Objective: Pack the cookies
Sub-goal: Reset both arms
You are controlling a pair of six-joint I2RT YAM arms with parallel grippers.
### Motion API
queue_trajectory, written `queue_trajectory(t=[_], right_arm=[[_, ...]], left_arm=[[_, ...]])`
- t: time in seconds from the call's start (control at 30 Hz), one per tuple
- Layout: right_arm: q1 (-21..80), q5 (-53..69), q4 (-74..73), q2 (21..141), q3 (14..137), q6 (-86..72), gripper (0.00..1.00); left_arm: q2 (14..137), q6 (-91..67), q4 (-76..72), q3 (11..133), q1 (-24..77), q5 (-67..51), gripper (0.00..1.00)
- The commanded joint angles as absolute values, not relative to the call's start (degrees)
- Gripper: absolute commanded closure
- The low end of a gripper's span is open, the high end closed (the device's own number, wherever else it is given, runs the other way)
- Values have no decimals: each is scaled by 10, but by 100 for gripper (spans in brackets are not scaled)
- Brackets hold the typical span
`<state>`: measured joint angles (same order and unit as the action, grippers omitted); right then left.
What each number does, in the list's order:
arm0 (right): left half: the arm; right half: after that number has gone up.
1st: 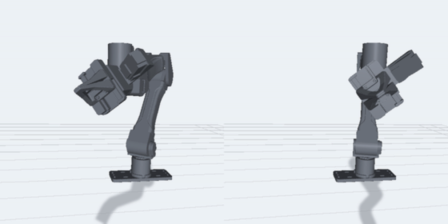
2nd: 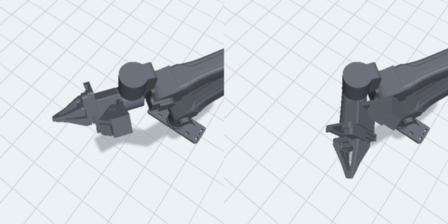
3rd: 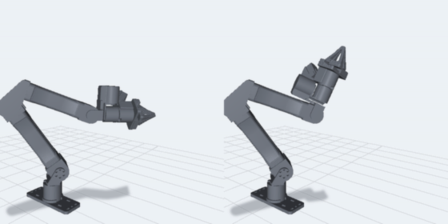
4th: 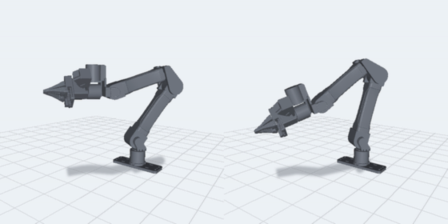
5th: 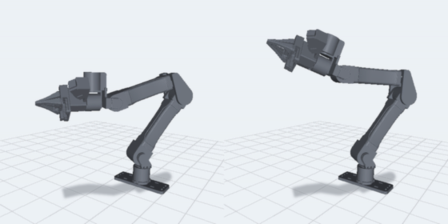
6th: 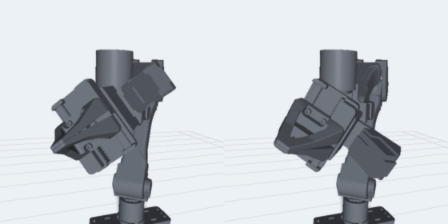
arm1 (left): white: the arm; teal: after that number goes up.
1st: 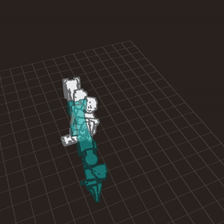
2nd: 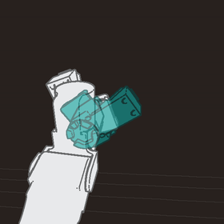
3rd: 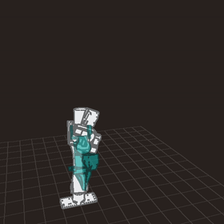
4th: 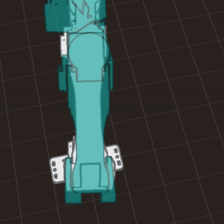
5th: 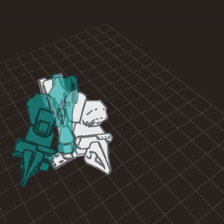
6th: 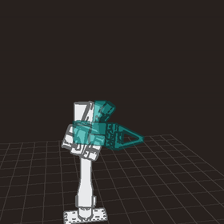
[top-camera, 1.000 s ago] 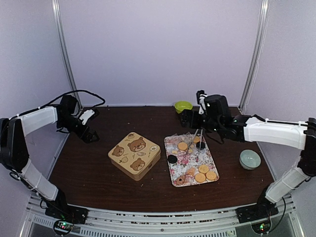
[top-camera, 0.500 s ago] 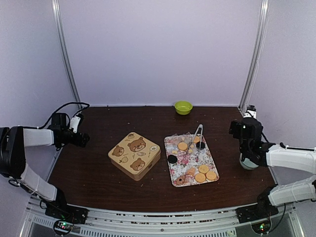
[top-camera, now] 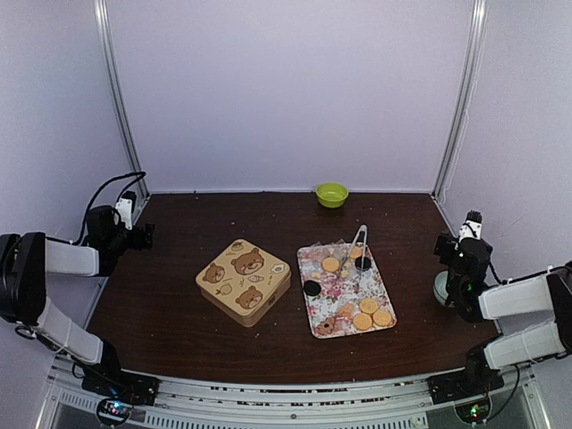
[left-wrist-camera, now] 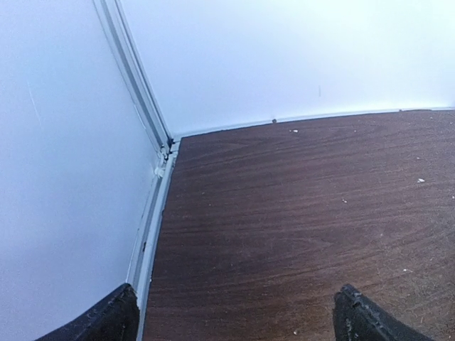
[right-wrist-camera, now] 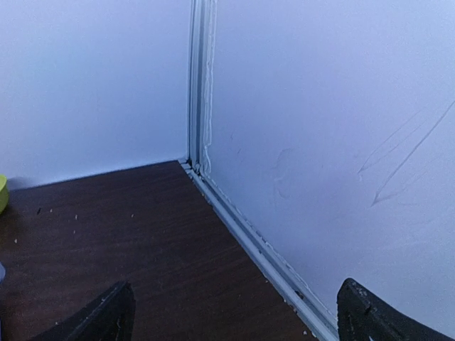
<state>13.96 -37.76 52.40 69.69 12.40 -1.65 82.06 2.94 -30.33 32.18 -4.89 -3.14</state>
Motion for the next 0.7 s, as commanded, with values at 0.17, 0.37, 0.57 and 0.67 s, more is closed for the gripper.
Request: queue_trajectory(t=[0.17, 0.37, 0.57, 0.67], right_arm=[[110, -262, 691, 783, 108, 5, 0], [80, -231, 658, 781, 127, -20, 0], [80, -230, 661, 782, 127, -18, 0], [80, -230, 661, 782, 127, -18, 0]], left_arm=[[807, 11, -664, 130, -43, 3, 2], [815, 18, -587, 184, -45, -12, 2], [817, 19, -575, 193, -44, -15, 2], [818, 20, -573, 194, -44, -18, 2]])
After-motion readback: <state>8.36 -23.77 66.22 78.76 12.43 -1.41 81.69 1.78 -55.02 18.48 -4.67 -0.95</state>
